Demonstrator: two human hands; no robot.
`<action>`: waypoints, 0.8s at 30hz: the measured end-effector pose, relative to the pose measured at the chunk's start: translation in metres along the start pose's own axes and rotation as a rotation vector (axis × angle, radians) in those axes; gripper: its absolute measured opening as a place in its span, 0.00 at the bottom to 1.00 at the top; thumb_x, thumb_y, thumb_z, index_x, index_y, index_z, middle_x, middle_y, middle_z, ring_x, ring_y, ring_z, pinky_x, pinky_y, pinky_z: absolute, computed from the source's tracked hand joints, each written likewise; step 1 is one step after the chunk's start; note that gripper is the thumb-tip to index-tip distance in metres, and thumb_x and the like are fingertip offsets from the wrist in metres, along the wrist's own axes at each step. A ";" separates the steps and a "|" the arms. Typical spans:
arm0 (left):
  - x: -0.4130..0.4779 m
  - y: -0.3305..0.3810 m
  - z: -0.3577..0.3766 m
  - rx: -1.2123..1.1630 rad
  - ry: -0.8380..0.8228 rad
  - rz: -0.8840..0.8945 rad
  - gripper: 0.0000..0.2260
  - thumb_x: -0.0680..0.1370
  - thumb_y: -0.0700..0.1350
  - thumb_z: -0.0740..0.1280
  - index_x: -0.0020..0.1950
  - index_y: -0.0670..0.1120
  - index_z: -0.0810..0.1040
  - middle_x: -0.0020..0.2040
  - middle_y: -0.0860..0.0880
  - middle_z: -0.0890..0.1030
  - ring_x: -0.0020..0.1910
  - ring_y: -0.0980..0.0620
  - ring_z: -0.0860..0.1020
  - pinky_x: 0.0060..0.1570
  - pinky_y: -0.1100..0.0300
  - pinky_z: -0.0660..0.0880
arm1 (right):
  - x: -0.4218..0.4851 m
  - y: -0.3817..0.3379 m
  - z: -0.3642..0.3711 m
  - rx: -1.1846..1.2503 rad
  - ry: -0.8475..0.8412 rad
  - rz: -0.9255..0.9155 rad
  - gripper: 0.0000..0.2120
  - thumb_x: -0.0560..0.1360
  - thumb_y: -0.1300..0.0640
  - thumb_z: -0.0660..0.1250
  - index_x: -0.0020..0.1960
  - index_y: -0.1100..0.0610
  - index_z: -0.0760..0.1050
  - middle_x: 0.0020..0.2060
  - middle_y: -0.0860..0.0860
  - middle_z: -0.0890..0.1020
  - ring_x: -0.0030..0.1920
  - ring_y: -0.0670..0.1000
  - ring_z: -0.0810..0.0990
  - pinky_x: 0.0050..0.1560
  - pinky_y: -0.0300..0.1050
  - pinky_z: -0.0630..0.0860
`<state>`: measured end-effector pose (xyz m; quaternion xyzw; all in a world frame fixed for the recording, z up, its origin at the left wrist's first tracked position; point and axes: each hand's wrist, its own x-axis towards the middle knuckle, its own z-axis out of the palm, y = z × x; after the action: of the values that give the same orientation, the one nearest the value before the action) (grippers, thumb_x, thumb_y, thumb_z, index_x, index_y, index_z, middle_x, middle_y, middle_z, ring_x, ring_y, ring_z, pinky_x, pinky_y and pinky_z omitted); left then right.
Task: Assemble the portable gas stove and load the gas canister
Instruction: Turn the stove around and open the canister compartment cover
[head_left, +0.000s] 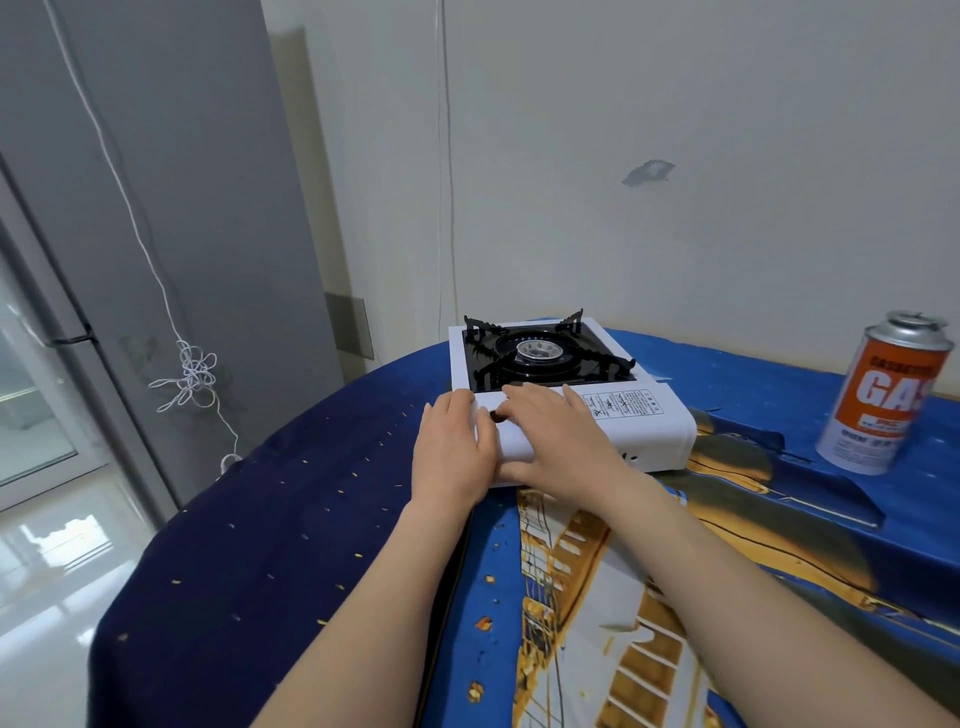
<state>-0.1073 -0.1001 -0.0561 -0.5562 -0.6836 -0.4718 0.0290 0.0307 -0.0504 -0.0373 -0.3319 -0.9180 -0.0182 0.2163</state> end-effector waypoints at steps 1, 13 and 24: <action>-0.001 -0.001 0.000 -0.022 -0.002 -0.008 0.09 0.80 0.46 0.57 0.53 0.43 0.73 0.50 0.49 0.75 0.47 0.53 0.69 0.59 0.49 0.69 | -0.005 0.004 -0.002 0.015 0.038 -0.002 0.30 0.71 0.36 0.67 0.66 0.51 0.70 0.73 0.48 0.67 0.74 0.50 0.61 0.74 0.58 0.51; -0.014 0.003 0.010 -0.157 0.051 -0.125 0.17 0.81 0.49 0.56 0.68 0.47 0.70 0.72 0.48 0.66 0.71 0.50 0.63 0.66 0.56 0.61 | -0.072 0.073 0.001 0.406 0.641 0.834 0.28 0.77 0.43 0.62 0.70 0.60 0.66 0.66 0.58 0.71 0.65 0.58 0.70 0.60 0.55 0.70; -0.028 0.011 0.012 -0.211 0.130 -0.576 0.32 0.74 0.66 0.58 0.71 0.48 0.61 0.67 0.44 0.68 0.63 0.42 0.69 0.59 0.47 0.69 | -0.072 0.073 0.010 0.648 0.621 0.942 0.20 0.78 0.41 0.58 0.57 0.57 0.73 0.53 0.56 0.74 0.48 0.53 0.74 0.38 0.44 0.66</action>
<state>-0.0819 -0.1132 -0.0719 -0.3083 -0.7570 -0.5634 -0.1202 0.1214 -0.0352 -0.0844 -0.5961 -0.5278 0.2613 0.5457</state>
